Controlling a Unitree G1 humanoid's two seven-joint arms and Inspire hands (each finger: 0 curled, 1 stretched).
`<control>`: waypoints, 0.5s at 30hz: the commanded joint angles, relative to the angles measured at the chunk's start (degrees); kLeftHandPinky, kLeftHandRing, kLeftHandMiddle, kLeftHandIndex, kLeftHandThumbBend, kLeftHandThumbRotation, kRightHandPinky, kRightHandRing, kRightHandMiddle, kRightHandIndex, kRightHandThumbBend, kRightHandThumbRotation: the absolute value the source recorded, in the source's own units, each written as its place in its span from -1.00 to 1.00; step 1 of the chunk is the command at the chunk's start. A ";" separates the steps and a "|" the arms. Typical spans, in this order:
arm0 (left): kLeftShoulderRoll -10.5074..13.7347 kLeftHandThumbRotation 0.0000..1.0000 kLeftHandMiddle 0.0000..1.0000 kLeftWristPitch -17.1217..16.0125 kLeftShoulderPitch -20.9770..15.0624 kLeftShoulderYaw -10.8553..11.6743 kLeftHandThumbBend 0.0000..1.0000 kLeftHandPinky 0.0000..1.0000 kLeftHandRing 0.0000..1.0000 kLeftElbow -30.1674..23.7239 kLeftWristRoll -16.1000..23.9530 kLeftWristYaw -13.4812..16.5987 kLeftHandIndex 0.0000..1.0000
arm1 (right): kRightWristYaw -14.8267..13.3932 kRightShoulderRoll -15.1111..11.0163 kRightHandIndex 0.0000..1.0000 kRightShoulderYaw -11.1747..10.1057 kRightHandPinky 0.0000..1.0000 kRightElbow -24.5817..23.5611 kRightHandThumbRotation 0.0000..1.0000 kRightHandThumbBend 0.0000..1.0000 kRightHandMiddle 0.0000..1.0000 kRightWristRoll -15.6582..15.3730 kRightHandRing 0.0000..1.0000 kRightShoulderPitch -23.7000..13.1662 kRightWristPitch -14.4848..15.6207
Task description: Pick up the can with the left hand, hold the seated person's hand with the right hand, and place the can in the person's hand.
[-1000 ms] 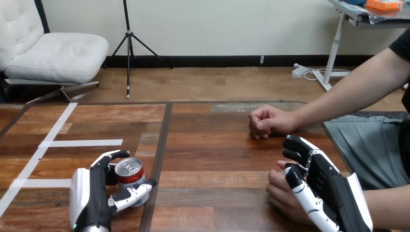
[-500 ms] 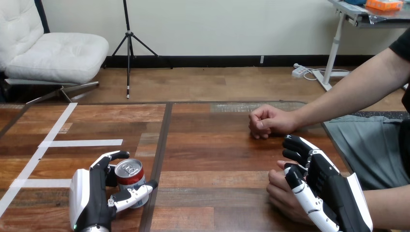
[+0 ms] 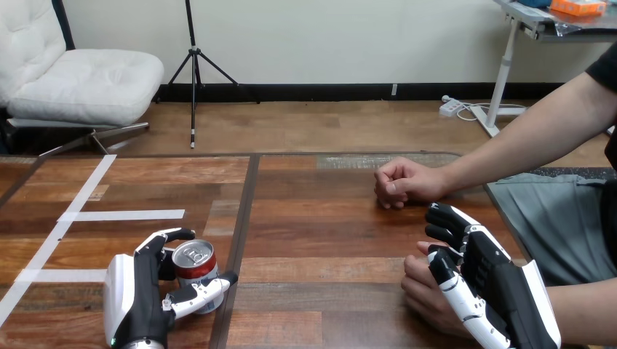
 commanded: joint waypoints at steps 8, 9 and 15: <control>-0.01 -1.00 -0.04 -1.52 -3.72 -0.94 0.57 0.21 0.03 0.50 0.90 0.85 0.28 | 0.05 -0.58 0.66 -0.13 0.55 -1.21 0.30 0.19 0.70 1.04 0.67 -2.74 -0.97; -0.01 -1.00 -0.04 -1.54 -3.71 -0.94 0.57 0.21 0.03 0.50 0.87 0.83 0.28 | 0.05 -0.58 0.66 -0.12 0.54 -1.20 0.30 0.19 0.70 1.04 0.67 -2.74 -1.00; 0.08 -1.00 -0.04 -2.00 -3.85 -1.09 0.57 0.20 0.01 1.07 1.28 1.42 0.27 | 0.34 -0.59 0.66 -0.11 0.55 -0.97 0.29 0.19 0.71 1.56 0.68 -2.75 -1.14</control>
